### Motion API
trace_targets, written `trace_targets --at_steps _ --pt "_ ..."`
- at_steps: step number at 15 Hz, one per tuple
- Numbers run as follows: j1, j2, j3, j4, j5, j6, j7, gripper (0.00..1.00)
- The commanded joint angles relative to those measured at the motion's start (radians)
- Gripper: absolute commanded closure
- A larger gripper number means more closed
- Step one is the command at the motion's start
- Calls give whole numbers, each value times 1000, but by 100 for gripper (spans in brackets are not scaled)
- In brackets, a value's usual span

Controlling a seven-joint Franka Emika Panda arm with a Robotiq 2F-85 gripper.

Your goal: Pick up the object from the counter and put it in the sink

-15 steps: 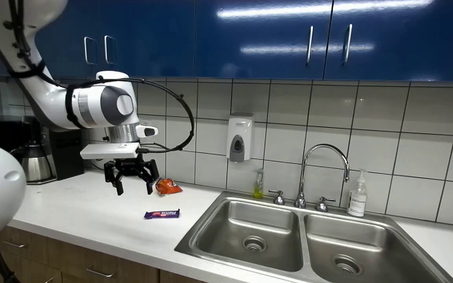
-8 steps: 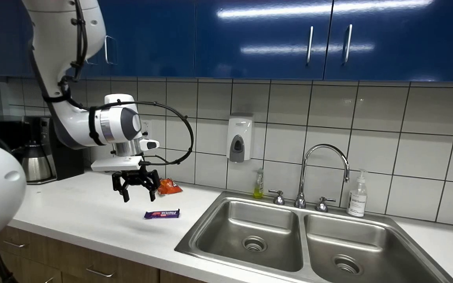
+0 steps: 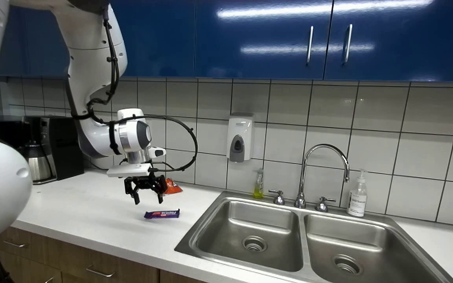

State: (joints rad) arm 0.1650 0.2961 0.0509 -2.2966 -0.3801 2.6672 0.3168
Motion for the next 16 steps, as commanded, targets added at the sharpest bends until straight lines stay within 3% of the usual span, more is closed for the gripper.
trace_targets --at_steps 1,9,16 --pt "53 94 -50 99 -10 -3 31 0" --pt "110 191 -125 200 -3 1 28 0" --pt "133 228 -144 238 5 -1 28 0"
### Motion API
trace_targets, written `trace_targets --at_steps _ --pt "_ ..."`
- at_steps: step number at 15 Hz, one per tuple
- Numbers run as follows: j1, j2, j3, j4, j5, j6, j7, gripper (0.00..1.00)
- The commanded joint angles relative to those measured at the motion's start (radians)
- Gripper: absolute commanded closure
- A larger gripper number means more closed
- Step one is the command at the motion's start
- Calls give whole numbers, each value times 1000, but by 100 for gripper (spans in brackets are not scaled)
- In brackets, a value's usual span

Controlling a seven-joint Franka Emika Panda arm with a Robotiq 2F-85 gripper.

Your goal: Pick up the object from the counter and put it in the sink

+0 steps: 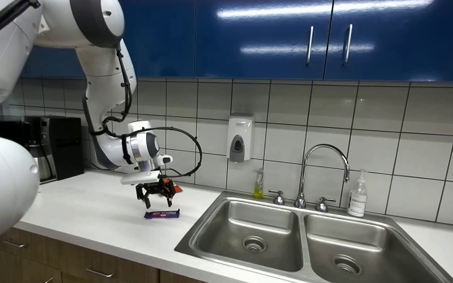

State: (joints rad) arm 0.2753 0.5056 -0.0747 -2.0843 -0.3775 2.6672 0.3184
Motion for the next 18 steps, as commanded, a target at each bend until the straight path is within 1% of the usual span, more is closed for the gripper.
trace_targets --at_steps 1,2,13,18 --pt "33 22 -29 31 -6 -5 40 0" --pt "13 9 -11 9 8 -1 -2 0" --pt "19 14 -21 9 7 -3 13 0" --pt "7 10 -16 -1 48 11 19 0"
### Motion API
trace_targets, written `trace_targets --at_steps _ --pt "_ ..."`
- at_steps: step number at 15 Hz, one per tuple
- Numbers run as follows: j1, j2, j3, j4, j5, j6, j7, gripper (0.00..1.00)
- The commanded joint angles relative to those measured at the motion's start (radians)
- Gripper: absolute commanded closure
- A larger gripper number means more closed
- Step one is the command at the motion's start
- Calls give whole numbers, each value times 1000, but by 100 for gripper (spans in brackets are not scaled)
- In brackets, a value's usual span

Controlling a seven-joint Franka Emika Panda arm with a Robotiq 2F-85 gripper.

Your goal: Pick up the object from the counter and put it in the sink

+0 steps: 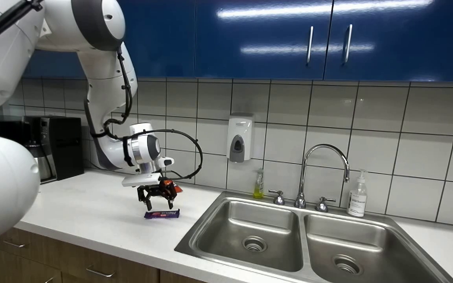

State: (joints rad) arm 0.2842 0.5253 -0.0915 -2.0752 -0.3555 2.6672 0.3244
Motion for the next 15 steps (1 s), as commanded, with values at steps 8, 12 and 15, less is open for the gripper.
trace_targets --at_steps 8,12,15 --pt "37 5 -9 10 103 -14 108 0" --pt "74 22 -35 31 106 -8 217 0" --pt "99 41 -55 55 116 -22 304 0"
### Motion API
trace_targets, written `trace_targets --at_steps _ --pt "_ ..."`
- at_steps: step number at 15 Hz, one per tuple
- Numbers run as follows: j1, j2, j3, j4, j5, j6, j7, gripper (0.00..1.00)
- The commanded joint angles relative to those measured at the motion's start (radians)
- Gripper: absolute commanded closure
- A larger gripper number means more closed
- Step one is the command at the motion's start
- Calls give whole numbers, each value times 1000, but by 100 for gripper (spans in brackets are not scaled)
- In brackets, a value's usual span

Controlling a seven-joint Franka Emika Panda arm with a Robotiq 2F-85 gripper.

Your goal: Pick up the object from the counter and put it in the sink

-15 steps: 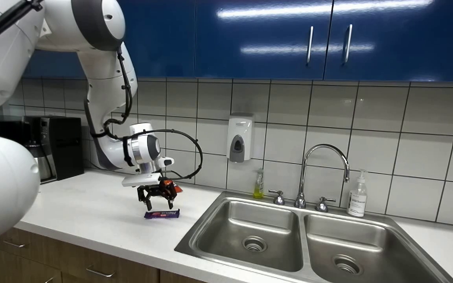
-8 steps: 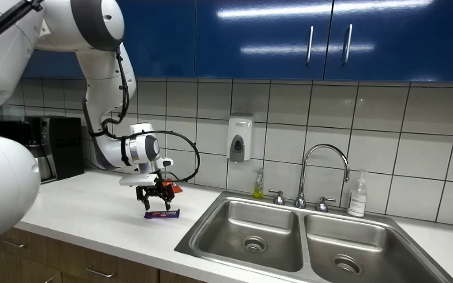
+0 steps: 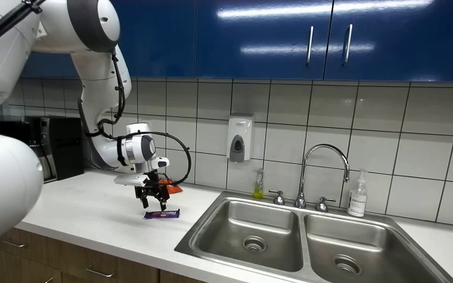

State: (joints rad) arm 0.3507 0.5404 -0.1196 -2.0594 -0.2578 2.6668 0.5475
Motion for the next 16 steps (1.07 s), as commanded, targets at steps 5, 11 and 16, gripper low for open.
trace_targets --at_steps 5,11,16 --pt "40 72 -32 88 56 -42 189 0" --pt "42 116 -57 147 100 -54 333 0" --pt "29 143 -63 192 120 -113 434 0"
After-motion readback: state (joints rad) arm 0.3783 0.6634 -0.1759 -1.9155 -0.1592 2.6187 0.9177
